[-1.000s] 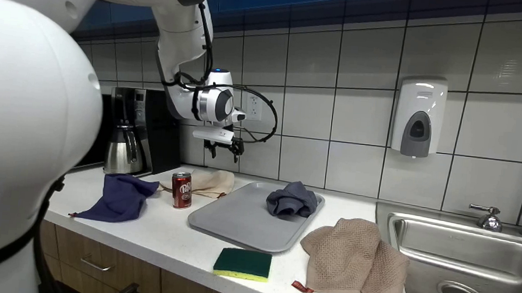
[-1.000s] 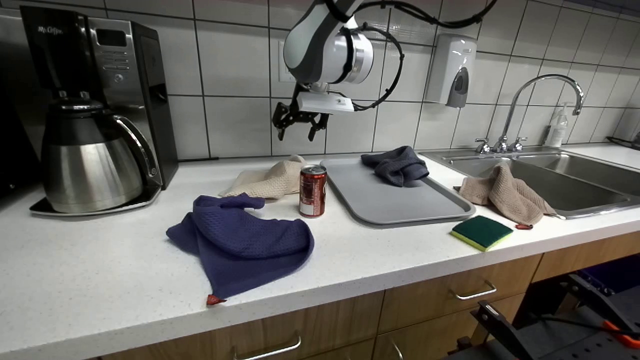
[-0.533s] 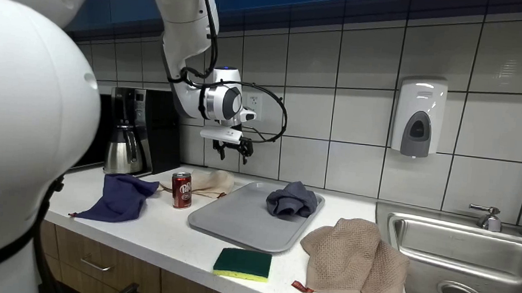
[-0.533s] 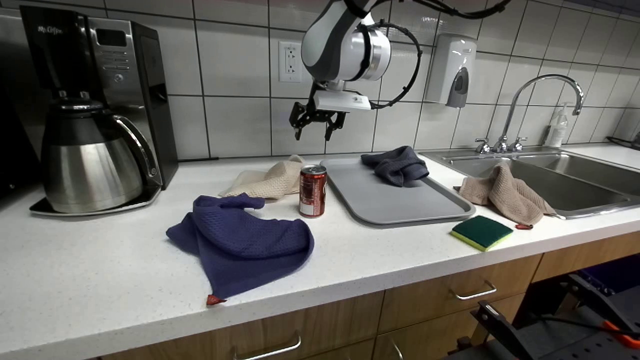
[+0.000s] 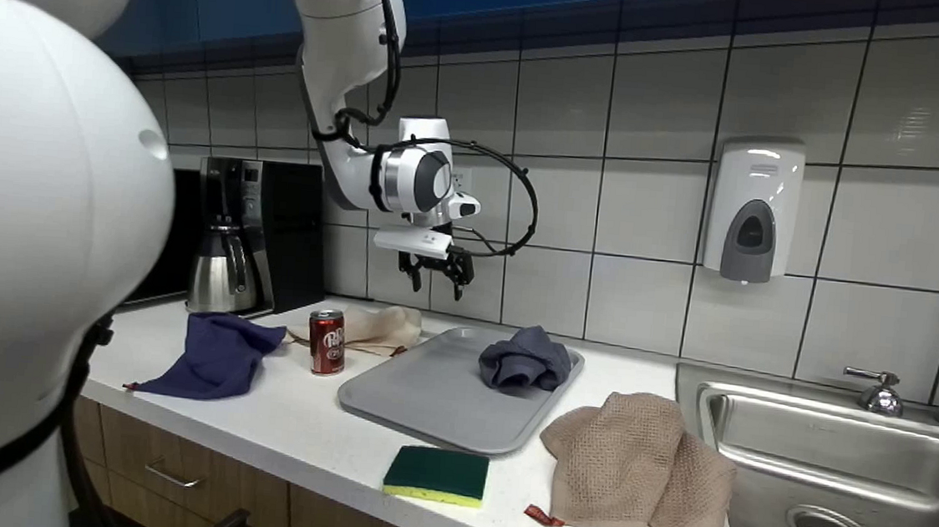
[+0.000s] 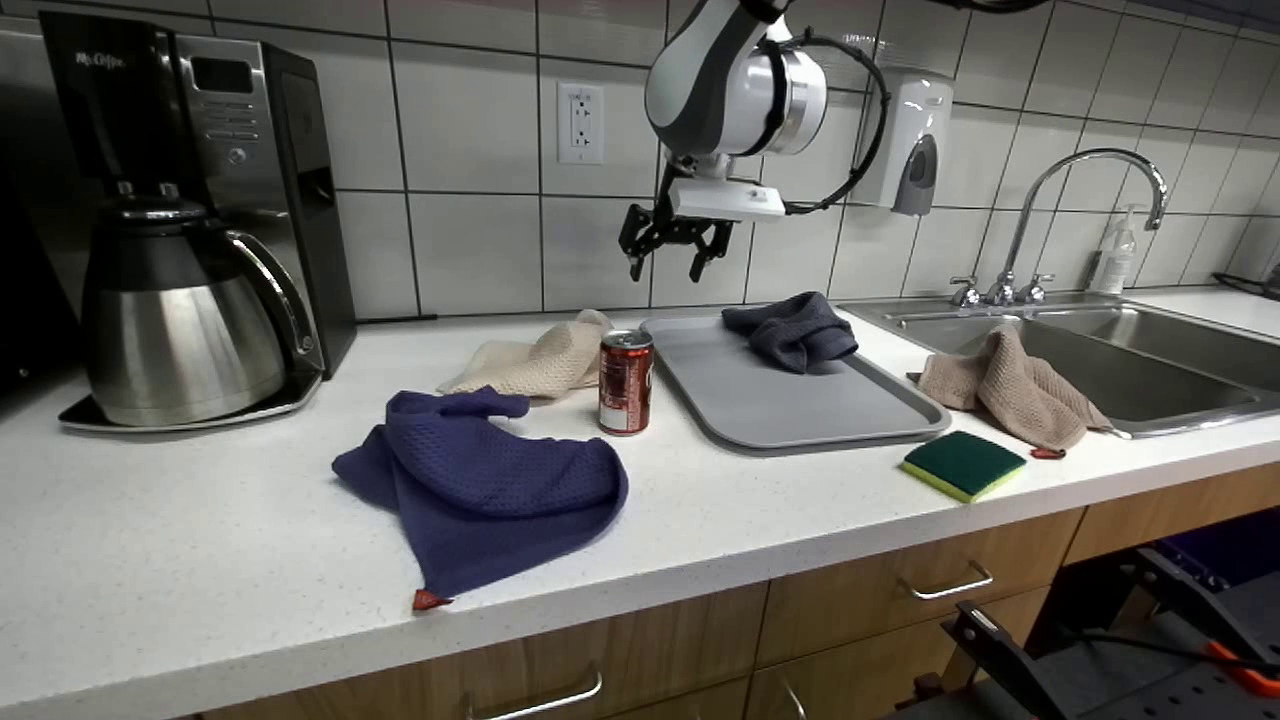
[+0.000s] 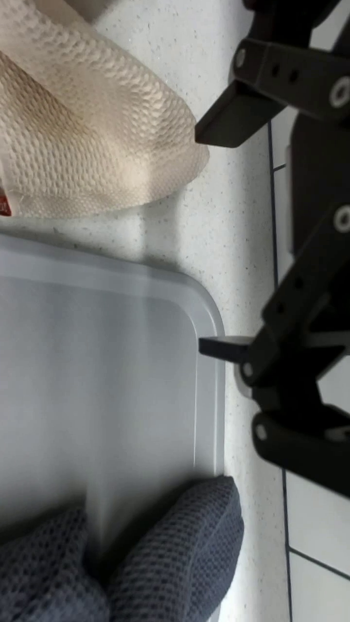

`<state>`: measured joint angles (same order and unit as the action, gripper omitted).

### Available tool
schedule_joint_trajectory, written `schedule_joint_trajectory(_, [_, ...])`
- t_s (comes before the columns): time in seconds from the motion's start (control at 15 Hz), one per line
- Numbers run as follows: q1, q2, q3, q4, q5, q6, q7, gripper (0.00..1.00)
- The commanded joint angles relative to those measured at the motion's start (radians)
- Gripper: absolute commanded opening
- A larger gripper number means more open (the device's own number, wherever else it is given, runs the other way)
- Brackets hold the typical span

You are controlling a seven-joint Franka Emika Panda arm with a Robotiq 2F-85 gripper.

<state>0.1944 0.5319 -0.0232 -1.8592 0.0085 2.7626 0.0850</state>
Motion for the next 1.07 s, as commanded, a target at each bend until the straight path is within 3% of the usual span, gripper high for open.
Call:
schedule_joint_trajectory(0.0, [-0.033,-0.081,0.006,-0.094,-0.011,0.002,0.015,1.00])
schedule_joint_trajectory(1.0, [-0.109,-0.192,-0.042,-0.254,-0.024,0.009,0.030,1.00])
